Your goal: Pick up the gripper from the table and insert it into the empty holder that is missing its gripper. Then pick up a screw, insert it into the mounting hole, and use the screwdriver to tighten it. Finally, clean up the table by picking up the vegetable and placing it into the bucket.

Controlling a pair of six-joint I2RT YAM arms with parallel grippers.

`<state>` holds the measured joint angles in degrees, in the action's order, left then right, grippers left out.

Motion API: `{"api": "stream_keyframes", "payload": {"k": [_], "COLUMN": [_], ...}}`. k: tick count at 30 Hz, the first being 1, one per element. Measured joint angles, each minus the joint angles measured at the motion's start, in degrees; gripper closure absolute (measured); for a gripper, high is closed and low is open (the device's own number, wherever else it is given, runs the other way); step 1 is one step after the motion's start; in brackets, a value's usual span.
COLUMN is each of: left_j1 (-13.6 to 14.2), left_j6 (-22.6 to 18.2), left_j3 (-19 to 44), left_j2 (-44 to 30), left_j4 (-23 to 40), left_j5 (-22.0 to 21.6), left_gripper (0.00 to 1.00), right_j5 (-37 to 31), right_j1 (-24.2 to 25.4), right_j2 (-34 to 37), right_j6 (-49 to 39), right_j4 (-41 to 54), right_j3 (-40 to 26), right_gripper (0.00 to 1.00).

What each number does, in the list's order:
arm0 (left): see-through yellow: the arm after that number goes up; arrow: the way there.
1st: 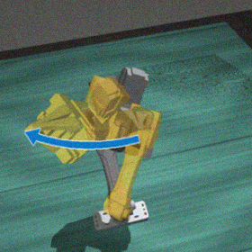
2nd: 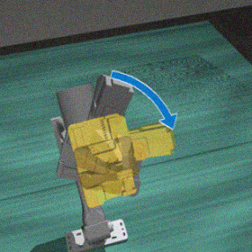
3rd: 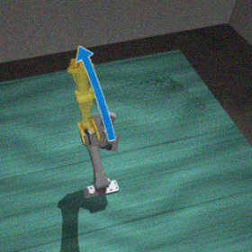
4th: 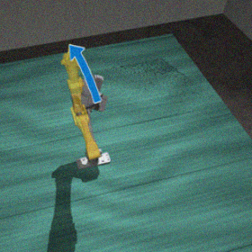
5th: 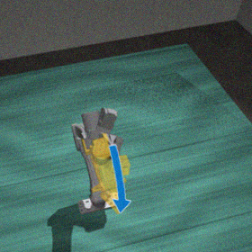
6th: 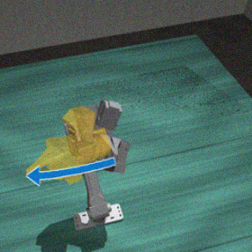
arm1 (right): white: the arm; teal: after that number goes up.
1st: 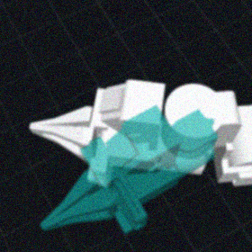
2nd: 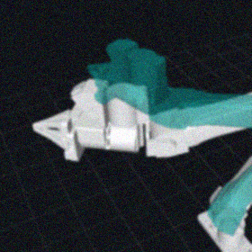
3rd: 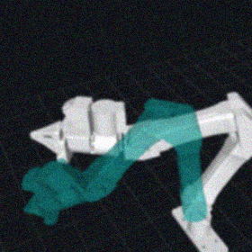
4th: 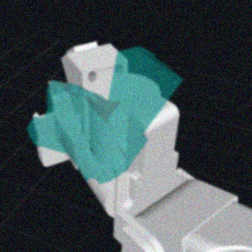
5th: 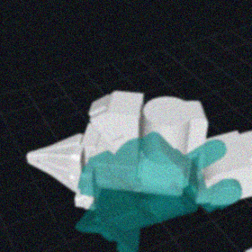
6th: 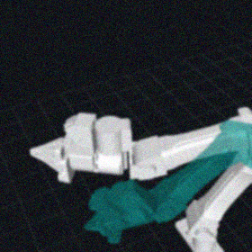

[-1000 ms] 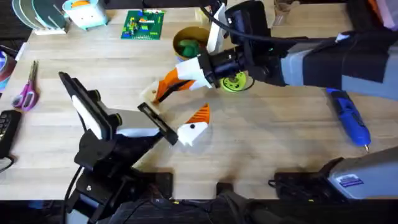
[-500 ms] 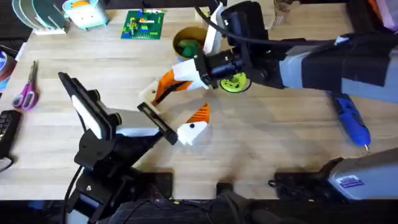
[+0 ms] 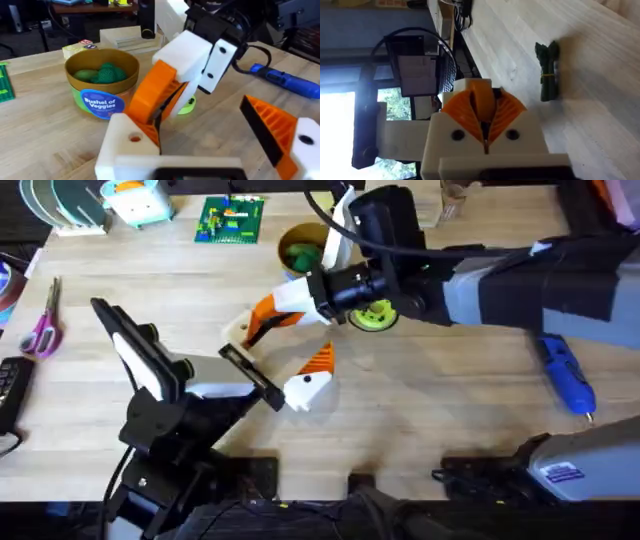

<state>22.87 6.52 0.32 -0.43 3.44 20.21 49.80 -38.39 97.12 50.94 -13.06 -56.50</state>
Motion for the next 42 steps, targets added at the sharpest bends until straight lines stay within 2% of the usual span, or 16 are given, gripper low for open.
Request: {"api": "stream_keyframes", "payload": {"k": [5,10,15,19,23,26,42], "left_j1": [0.0,0.0,0.0,0.0,0.0,0.0,0.6], "left_j6": [-0.1,-0.1,-0.1,-0.3,-0.8,-1.0,-2.0], "left_j3": [0.0,0.0,0.0,0.0,0.0,0.0,0.0], "left_j2": [0.0,0.0,0.0,0.0,0.0,0.0,0.0], "left_j4": [0.0,0.0,0.0,-0.1,-0.2,-0.1,-0.3], "left_j5": [0.0,0.2,0.7,0.9,1.1,1.2,4.0], "left_gripper": [0.008,0.008,0.008,0.008,0.008,0.008,0.008], "right_j5": [0.4,1.7,3.0,3.2,3.7,4.3,6.1], "right_j1": [0.1,0.6,1.1,1.2,1.5,1.8,3.4], "right_j2": [0.0,0.3,0.7,0.7,0.9,1.4,1.4], "right_j6": [-1.5,-2.6,-3.1,-3.5,-4.0,-4.3,-4.7], "right_j4": [0.2,0.2,0.2,0.4,0.7,0.7,1.1], "right_j3": [0.0,0.0,0.0,0.0,0.0,0.0,0.0], "right_gripper": [0.990,0.920,0.815,0.767,0.657,0.610,0.524]}}
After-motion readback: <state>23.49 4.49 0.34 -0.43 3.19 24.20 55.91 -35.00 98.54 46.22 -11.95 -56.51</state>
